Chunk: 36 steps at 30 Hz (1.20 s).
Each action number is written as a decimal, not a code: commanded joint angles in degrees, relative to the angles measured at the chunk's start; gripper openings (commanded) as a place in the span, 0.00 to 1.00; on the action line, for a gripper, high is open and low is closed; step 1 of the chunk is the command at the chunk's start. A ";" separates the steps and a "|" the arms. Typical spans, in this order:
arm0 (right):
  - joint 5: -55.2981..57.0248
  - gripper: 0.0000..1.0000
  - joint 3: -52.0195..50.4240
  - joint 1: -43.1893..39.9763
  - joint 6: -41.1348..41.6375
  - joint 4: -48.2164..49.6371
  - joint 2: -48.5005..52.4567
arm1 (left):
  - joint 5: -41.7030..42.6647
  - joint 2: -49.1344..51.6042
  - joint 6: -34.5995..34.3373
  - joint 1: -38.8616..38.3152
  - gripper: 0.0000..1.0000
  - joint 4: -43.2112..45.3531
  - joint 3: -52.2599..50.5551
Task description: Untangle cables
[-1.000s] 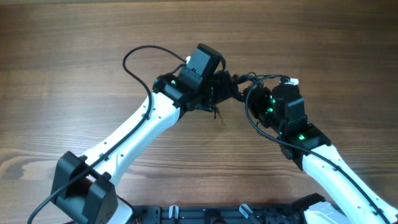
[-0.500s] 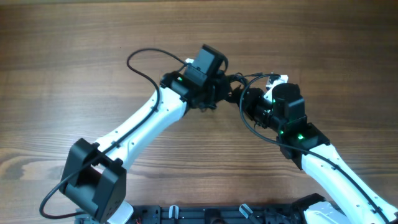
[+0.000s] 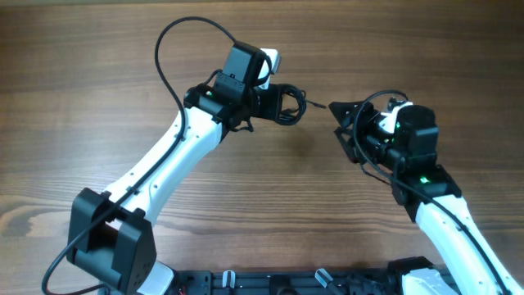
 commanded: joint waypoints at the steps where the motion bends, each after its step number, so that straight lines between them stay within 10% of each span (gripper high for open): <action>1: -2.23 0.70 0.79 -0.13 9.79 0.96 3.15 | 2.08 -1.51 -6.05 -0.42 0.04 0.31 0.48; 14: -0.31 0.04 0.79 -0.15 8.96 7.65 7.61 | 2.40 -1.51 -6.16 -4.48 0.04 0.33 0.48; 22: -6.34 0.04 0.79 -0.15 -27.28 21.07 4.96 | -0.39 -1.51 -6.34 -4.48 0.04 -0.55 0.48; 36: 10.29 0.05 0.79 14.73 -38.05 12.22 4.42 | 5.73 -1.51 -13.44 -4.50 0.04 -0.33 0.48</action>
